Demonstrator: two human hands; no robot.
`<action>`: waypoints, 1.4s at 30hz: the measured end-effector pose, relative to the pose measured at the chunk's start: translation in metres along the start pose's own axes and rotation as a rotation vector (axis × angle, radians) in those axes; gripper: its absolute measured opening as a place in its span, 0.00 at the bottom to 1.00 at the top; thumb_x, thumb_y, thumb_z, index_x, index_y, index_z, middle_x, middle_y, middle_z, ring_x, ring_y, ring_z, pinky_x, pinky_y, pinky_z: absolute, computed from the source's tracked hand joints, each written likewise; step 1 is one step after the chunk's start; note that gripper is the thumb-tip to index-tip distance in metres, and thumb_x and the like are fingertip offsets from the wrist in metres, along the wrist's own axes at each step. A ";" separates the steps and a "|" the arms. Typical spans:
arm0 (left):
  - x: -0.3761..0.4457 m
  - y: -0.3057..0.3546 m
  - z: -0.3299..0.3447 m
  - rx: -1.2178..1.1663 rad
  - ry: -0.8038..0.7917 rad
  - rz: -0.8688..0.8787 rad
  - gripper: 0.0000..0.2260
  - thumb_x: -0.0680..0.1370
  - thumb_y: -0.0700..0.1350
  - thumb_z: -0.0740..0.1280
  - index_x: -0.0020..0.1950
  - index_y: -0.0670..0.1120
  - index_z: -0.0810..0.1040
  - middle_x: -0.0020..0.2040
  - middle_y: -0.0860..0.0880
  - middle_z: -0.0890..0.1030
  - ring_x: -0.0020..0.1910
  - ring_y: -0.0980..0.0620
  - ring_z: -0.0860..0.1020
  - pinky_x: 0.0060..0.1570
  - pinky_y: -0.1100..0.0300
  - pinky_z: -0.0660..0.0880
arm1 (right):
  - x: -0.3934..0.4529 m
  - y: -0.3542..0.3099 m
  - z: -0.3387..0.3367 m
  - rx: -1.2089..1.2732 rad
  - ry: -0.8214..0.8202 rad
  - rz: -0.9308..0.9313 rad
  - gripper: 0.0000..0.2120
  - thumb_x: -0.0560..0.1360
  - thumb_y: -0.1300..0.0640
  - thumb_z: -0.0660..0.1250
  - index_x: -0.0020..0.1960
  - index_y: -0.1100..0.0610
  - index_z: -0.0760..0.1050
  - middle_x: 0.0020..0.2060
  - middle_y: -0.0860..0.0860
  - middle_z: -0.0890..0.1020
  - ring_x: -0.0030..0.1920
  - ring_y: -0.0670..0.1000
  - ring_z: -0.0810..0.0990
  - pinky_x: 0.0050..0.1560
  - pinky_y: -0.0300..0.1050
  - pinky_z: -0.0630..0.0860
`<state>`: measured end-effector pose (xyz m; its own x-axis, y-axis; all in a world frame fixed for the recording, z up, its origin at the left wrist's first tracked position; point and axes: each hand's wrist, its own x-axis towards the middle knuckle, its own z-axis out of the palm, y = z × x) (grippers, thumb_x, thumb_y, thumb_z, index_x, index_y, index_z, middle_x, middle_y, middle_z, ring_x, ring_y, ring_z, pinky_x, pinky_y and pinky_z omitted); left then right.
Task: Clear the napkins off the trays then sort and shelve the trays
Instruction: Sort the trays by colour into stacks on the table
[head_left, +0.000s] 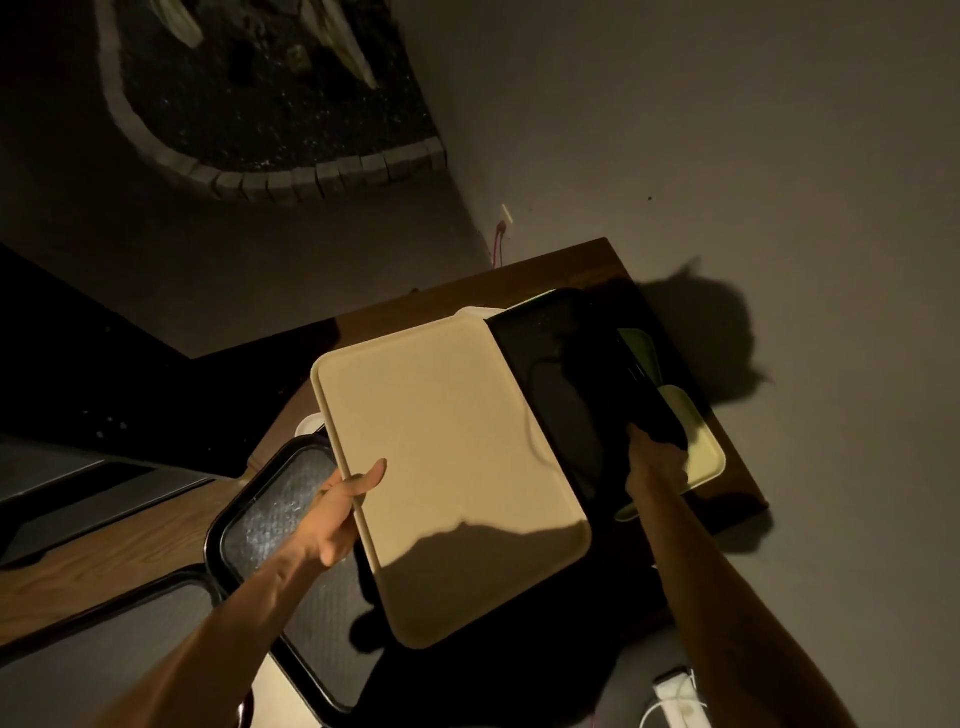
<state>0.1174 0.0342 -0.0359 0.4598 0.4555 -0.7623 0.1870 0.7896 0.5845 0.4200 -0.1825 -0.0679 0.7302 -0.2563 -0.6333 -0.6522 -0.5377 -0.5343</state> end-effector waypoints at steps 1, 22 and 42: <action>-0.001 0.002 0.002 0.011 0.000 0.011 0.15 0.77 0.37 0.68 0.64 0.41 0.76 0.52 0.56 0.85 0.51 0.60 0.81 0.60 0.57 0.69 | -0.001 -0.001 0.001 0.033 -0.009 0.007 0.33 0.75 0.48 0.68 0.72 0.65 0.63 0.68 0.64 0.71 0.67 0.65 0.72 0.63 0.58 0.73; -0.010 0.026 0.014 0.032 -0.020 -0.049 0.16 0.79 0.44 0.64 0.67 0.41 0.75 0.59 0.42 0.82 0.51 0.45 0.84 0.50 0.49 0.75 | -0.028 -0.022 -0.044 0.571 -0.052 -0.197 0.23 0.81 0.51 0.62 0.74 0.56 0.65 0.69 0.56 0.73 0.68 0.58 0.72 0.62 0.45 0.69; 0.111 -0.052 0.103 0.173 -0.066 -0.015 0.30 0.66 0.54 0.79 0.65 0.47 0.76 0.63 0.46 0.80 0.66 0.42 0.75 0.68 0.40 0.68 | -0.069 -0.051 -0.107 0.768 -0.044 -0.471 0.02 0.79 0.51 0.67 0.48 0.46 0.78 0.43 0.47 0.83 0.46 0.44 0.83 0.54 0.49 0.82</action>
<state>0.2484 0.0008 -0.1222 0.5104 0.4117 -0.7550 0.3387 0.7108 0.6165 0.4241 -0.2234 0.0627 0.9580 -0.1060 -0.2664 -0.2550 0.1094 -0.9607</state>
